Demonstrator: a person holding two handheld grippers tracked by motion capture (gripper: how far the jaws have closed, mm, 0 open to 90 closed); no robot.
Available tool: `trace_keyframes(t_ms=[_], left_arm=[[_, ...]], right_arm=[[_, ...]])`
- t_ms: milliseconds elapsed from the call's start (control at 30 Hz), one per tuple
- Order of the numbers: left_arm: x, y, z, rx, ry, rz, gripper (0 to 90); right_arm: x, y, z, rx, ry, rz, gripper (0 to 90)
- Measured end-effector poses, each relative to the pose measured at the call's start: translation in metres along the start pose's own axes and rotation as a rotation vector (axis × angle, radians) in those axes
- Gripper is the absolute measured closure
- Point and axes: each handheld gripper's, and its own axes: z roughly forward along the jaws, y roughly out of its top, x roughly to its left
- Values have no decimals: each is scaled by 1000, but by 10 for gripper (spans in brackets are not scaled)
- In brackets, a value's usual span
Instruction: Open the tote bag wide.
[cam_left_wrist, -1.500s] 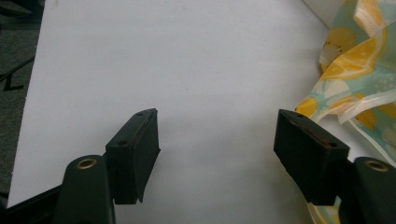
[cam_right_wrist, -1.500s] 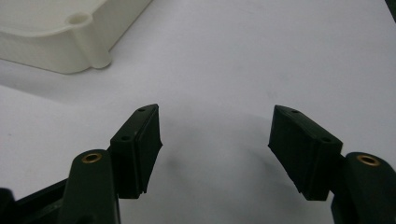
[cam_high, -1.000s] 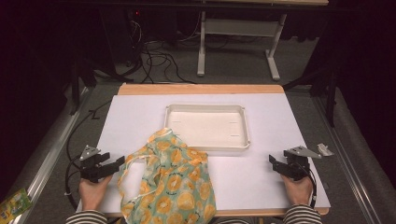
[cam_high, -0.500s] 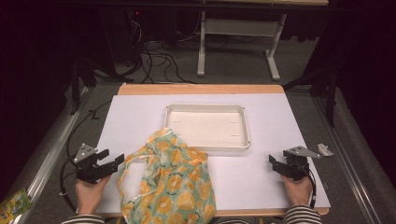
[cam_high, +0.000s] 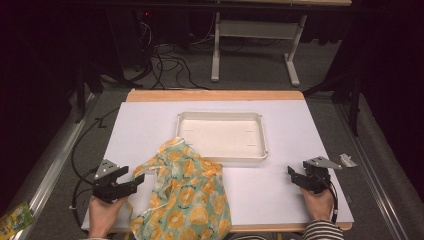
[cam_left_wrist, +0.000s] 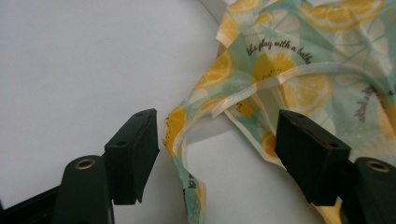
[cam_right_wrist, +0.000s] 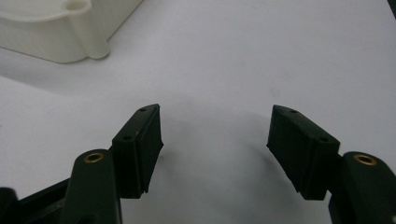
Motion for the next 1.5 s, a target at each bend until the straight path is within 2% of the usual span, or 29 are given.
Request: trace_keyframes(t_ms=[200, 233, 400, 433, 500, 600, 633, 667, 867, 933, 967, 1033, 1133, 1233, 1267, 1400, 1500], left_arm=[[-3, -2, 8, 35, 37, 27, 309], [-2, -2, 12, 49, 55, 31, 312], [2, -1, 20, 66, 91, 19, 338], [4, -1, 23, 84, 103, 16, 362], [6, -2, 26, 102, 101, 12, 428], [8, -2, 30, 123, 95, 8, 463], [9, -3, 32, 133, 97, 3, 519], [10, -3, 33, 141, 95, 3, 519], [14, -4, 35, 153, 57, -11, 822], [14, -3, 31, 127, 17, -20, 888], [14, -3, 31, 127, 17, -20, 894], [12, -2, 27, 110, -25, -28, 897], [10, -1, 24, 94, -62, -32, 899], [9, 0, 22, 84, -83, -35, 899], [8, 1, 20, 77, -102, -36, 900], [3, 4, 18, 63, -124, -25, 900], [-5, 11, 14, 42, -173, -13, 900]], right_arm=[[0, 0, 0, 2, 1, -4, 356], [0, 0, 0, 3, 2, -2, 356], [0, 0, 0, 2, 5, -3, 355], [0, 0, 0, 3, 7, -4, 355], [0, 0, 0, 4, 8, -4, 355], [0, 0, 0, 0, 10, -5, 354], [0, 0, 0, -2, 12, -6, 354], [0, 0, 0, -2, 12, -6, 354], [1, 0, 0, 4, 10, -5, 352], [1, 0, 0, 5, 13, -10, 353], [1, 0, 0, 6, 12, -11, 353], [1, 0, 0, 3, 10, -26, 350], [2, 0, 0, 2, 2, -17, 333], [3, 0, 0, 2, -1, -30, 311], [4, 0, 0, 2, 1, -38, 309], [4, 0, 0, 9, 5, -41, 308], [2, 1, 0, 7, 14, -33, 313]])
